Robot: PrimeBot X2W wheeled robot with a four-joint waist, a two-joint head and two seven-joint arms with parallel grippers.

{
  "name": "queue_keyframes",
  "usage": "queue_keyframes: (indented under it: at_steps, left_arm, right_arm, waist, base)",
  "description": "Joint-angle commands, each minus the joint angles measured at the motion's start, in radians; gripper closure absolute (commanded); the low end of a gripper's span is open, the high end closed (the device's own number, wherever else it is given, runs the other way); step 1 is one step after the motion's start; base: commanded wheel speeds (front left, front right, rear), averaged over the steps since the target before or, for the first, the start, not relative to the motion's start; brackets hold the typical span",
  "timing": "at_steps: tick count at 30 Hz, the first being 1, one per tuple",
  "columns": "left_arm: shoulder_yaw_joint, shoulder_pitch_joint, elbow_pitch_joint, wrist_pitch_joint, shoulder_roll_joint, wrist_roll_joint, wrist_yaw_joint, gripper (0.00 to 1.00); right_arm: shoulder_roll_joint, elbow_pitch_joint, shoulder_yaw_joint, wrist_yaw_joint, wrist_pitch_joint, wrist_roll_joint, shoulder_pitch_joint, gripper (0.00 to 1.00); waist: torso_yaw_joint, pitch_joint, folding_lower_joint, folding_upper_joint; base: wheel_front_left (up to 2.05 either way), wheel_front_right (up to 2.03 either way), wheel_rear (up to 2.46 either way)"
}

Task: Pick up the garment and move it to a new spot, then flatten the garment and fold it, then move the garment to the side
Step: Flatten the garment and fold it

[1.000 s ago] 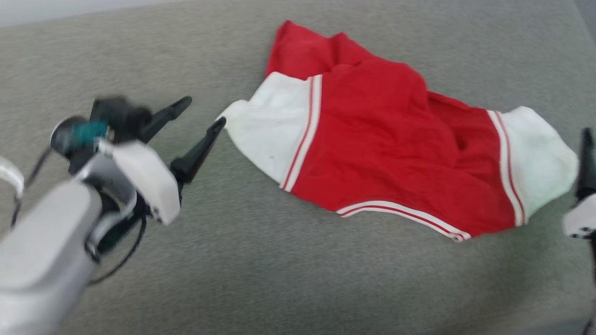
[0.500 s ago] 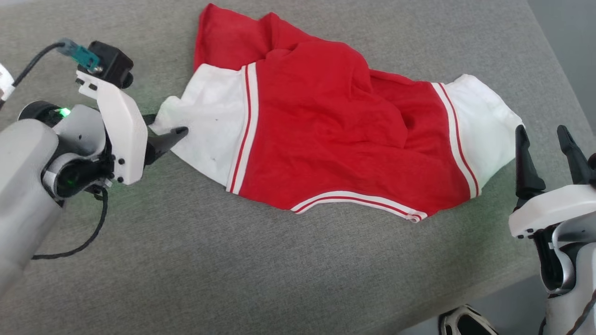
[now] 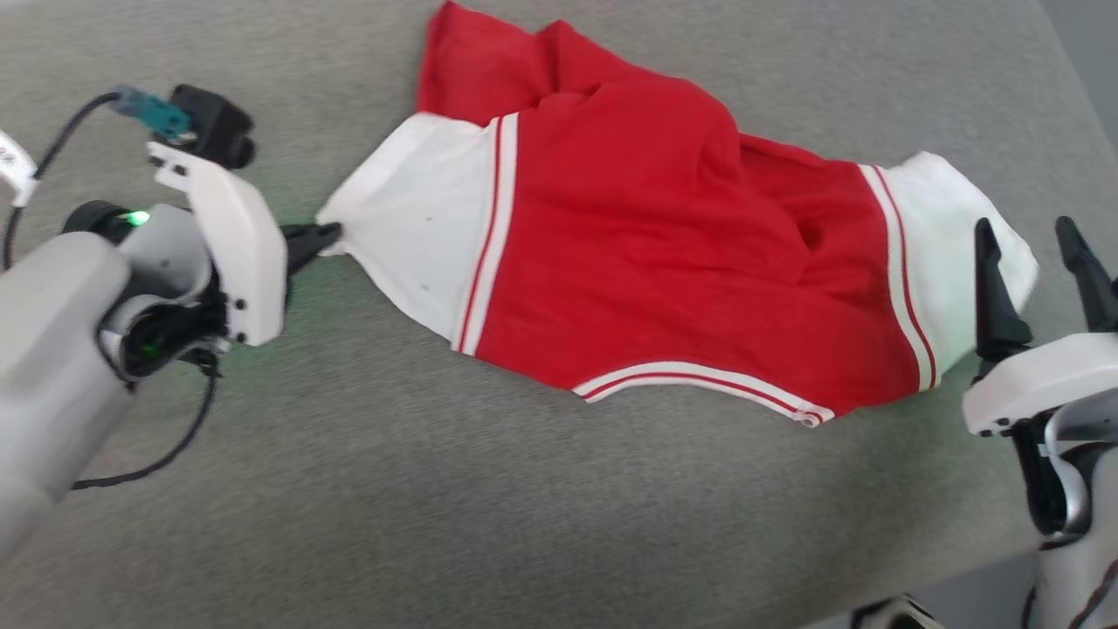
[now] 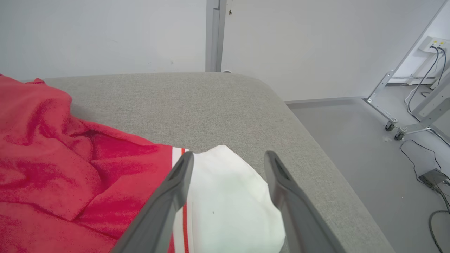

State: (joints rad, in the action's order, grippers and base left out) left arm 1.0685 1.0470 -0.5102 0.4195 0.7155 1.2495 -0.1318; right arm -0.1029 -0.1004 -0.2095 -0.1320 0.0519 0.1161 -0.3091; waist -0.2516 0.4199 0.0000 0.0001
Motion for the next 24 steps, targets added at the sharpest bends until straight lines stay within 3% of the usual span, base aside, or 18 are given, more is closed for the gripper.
queue_keyframes:
  at_steps: [1, 12, 19, 20, 21, 22, 24]
  left_arm:
    - [0.003, -0.002, -0.014, -0.014, 0.023, 0.01, 0.003, 1.0]
    - [0.005, -0.172, -0.066, -0.143, 0.145, 0.075, 0.003, 1.0]
    - [-0.016, -0.226, -0.132, -0.234, 0.113, 0.093, 0.014, 1.0]
    - [-0.019, -0.226, -0.134, -0.254, 0.108, 0.086, 0.013, 0.96]
    - [-0.027, -0.229, -0.136, -0.282, 0.102, 0.082, 0.013, 0.64]
    - [-0.034, -0.235, -0.139, -0.312, 0.095, 0.081, 0.012, 0.0]
    - [-0.038, -0.256, -0.143, -0.374, 0.09, 0.066, 0.02, 0.0]
  right_arm:
    - [-0.009, 0.006, -0.003, 0.002, 0.005, -0.008, 0.003, 0.0]
    - [-0.058, 0.032, 0.053, 0.002, 0.048, -0.012, 0.03, 0.0]
    - [-0.084, 0.046, 0.108, 0.002, 0.088, -0.013, 0.031, 0.0]
    - [-0.09, 0.05, 0.122, 0.002, 0.093, -0.012, 0.03, 0.0]
    - [-0.098, 0.054, 0.14, 0.002, 0.101, -0.009, 0.03, 0.0]
    - [-0.108, 0.057, 0.162, 0.002, 0.109, -0.005, 0.031, 0.0]
    - [-0.146, 0.064, 0.229, 0.002, 0.137, -0.001, 0.037, 0.0]
  waist:
    - [0.03, -0.016, 0.0, -0.0001]
    - [0.157, -0.078, 0.0, -0.0001]
    - [0.19, -0.104, 0.0, -0.0001]
    - [0.192, -0.106, 0.0, -0.0001]
    - [0.193, -0.108, 0.0, -0.0001]
    - [0.193, -0.111, 0.0, -0.0001]
    - [0.19, -0.116, 0.0, -0.0001]
  base:
    - [0.0, 0.0, 0.0]
    - [0.0, 0.0, 0.0]
    - [0.0, 0.0, 0.0]
    - [0.0, 0.0, 0.0]
    - [0.0, 0.0, 0.0]
    - [0.0, 0.0, 0.0]
    - [0.0, 0.0, 0.0]
